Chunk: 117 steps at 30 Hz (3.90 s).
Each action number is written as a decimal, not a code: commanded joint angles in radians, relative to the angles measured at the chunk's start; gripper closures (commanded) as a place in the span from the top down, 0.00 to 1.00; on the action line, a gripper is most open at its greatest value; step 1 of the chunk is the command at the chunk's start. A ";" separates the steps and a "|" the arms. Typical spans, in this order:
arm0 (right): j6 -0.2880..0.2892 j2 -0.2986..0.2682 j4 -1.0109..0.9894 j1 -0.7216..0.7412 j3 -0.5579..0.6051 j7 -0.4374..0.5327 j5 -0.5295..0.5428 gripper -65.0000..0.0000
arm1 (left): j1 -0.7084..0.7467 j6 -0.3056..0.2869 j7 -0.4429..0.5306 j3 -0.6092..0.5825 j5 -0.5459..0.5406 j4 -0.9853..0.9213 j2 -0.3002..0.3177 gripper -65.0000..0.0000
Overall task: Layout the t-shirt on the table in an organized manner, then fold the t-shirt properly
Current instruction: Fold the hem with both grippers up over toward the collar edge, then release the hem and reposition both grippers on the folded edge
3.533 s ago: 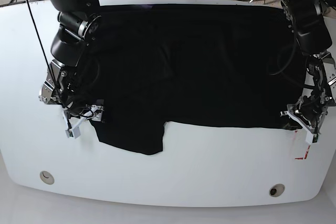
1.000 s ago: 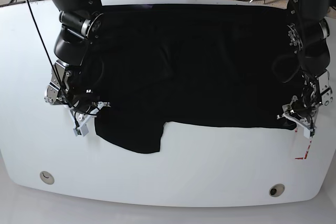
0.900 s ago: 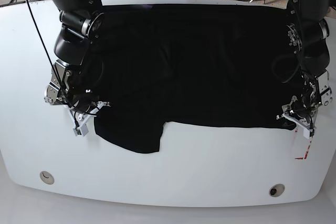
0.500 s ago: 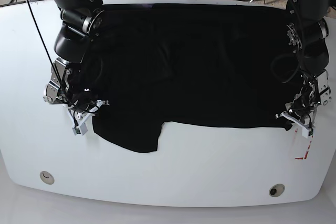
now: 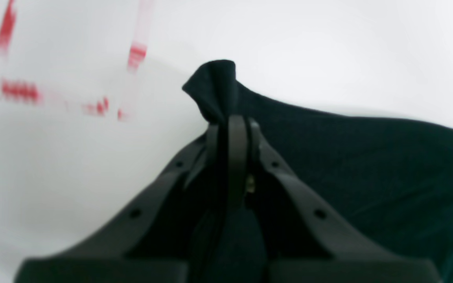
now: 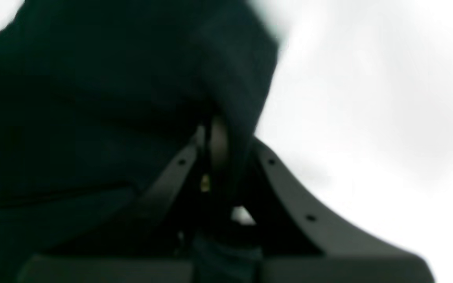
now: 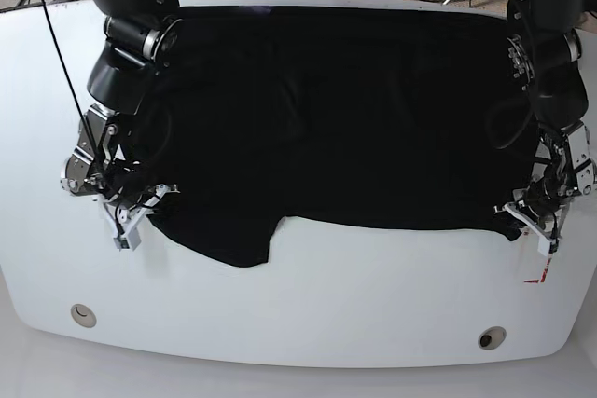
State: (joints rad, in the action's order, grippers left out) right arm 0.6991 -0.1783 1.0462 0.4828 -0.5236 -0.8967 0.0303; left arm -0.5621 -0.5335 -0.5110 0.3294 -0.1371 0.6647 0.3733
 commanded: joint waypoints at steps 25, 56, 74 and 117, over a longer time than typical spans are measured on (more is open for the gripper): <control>-0.001 -0.014 0.630 -0.161 0.000 -0.384 0.021 0.00 | 0.305 -0.165 -0.461 0.089 -0.008 0.749 -0.003 0.00; -0.001 0.016 0.868 -0.632 -0.008 -0.407 0.141 0.01 | 0.558 -0.165 -0.473 0.032 0.001 0.829 0.025 0.03; -0.001 -0.026 0.923 -0.691 -0.048 -0.388 0.148 0.84 | 0.584 -0.165 -0.524 0.038 0.000 0.892 0.060 0.42; -0.001 -0.011 0.980 -0.612 -0.143 -0.500 0.247 0.92 | 0.644 -0.165 -0.536 0.041 0.000 1.097 0.062 0.41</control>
State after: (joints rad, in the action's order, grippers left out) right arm 0.6994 -0.1562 2.0060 -0.1295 -0.6411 -1.3914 0.2913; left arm 0.0925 -0.7006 -1.0580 0.3618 -0.1349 1.7454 0.4164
